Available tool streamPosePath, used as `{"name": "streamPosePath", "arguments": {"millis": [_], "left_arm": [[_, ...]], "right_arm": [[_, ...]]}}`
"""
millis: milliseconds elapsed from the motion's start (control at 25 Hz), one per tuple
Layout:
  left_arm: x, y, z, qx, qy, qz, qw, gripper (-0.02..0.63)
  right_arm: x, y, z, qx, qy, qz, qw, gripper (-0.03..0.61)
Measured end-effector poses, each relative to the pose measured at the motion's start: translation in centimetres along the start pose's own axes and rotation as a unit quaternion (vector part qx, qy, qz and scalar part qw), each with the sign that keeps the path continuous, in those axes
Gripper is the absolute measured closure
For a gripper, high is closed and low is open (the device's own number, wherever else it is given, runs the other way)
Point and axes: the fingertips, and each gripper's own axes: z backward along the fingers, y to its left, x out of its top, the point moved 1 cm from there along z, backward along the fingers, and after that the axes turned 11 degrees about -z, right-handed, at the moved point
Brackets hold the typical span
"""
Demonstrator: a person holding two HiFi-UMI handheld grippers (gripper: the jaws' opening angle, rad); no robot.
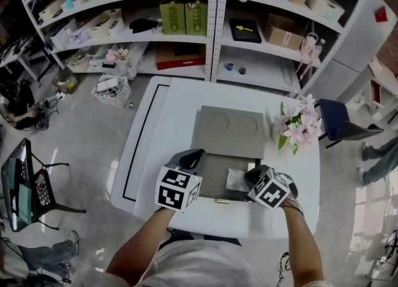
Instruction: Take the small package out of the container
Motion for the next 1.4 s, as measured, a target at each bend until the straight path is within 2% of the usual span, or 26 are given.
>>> {"name": "streamPosePath", "arguments": {"millis": [280, 520, 720, 1040, 1400], "left_arm": [[0.1, -0.2, 0.4, -0.039, -0.006, -0.015, 0.9991, 0.611], [0.8, 0.1, 1.4, -0.067, -0.019, -0.032, 0.9971, 0.611], [1.1, 0.4, 2.3, -0.086, -0.028, -0.044, 0.9949, 0.612], [1.4, 0.0, 4.3, -0.113, -0.043, -0.046, 0.9916, 0.612], [2.6, -0.7, 5.9, -0.105, -0.057, -0.057, 0.9912, 0.612]], "right_arm": [[0.4, 0.7, 1.7, -0.037, -0.027, -0.052, 0.998, 0.572], [2.2, 0.9, 4.2, -0.084, -0.08, -0.1, 0.988, 0.572], [3.4, 1.3, 6.6, -0.126, -0.122, -0.145, 0.974, 0.572], [4.8, 3.2, 10.9, -0.194, -0.192, -0.198, 0.941, 0.572], [5.9, 4.6, 15.3, -0.228, -0.268, -0.23, 0.907, 0.572]]}}
